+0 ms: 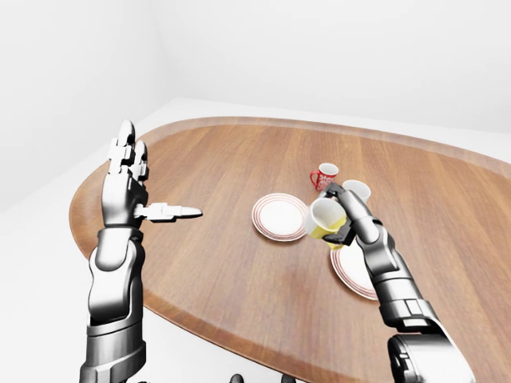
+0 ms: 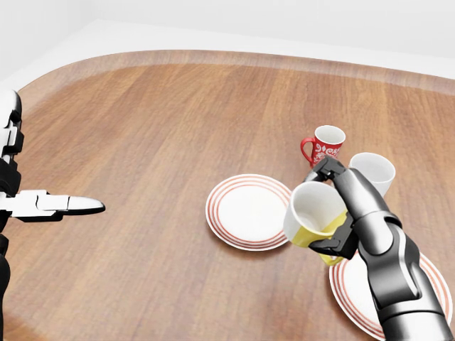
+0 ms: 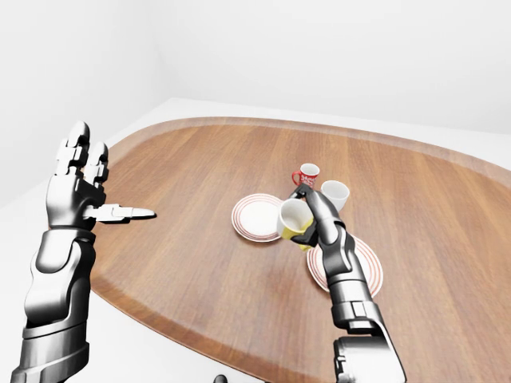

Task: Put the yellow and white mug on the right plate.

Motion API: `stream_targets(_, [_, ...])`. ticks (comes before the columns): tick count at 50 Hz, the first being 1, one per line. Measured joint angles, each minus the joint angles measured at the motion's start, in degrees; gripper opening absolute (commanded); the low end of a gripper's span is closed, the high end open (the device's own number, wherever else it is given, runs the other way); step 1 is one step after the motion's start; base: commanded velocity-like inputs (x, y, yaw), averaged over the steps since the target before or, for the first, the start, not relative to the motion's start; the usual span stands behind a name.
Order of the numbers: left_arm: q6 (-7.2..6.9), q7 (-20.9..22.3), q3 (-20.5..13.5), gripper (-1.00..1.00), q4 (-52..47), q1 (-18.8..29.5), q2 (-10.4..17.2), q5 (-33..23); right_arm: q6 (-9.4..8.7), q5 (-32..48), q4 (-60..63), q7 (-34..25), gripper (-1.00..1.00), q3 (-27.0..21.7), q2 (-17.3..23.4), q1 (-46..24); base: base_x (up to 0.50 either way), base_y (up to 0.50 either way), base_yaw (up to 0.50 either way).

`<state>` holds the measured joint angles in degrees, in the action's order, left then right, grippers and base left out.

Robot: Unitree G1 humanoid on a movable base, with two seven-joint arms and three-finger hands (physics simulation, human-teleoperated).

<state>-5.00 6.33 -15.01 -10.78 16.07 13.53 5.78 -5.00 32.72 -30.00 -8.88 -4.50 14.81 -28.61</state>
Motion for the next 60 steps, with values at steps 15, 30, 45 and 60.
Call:
stream_targets(15, [0.00, 0.0, 0.1, 1.00, 0.0, -0.2, -0.1, -0.2, 0.00, -1.8, -2.3, 0.5, -1.00, -1.5, 2.4, -0.8, 0.00, 0.00, 0.00])
stream_targets(30, [0.00, 0.1, 0.2, 1.00, -0.3, -0.3, -0.2, -0.3, 0.00, -4.1, -6.9, 2.0, -1.00, -2.8, 5.1, -1.9, 0.00, 0.00, 0.00])
stream_targets(45, [0.00, 0.1, 0.4, 1.00, -0.5, -0.6, -0.5, -0.5, 0.00, -6.5, -12.5, 4.1, -1.00, -3.9, 8.0, -2.6, 0.00, 0.00, 0.00])
stream_targets(60, [0.00, 0.2, 0.5, 1.00, -0.4, -0.7, -0.7, -0.7, 0.00, -8.3, -19.0, 6.7, -1.00, -4.3, 10.0, -3.4, 0.00, 0.00, 0.00])
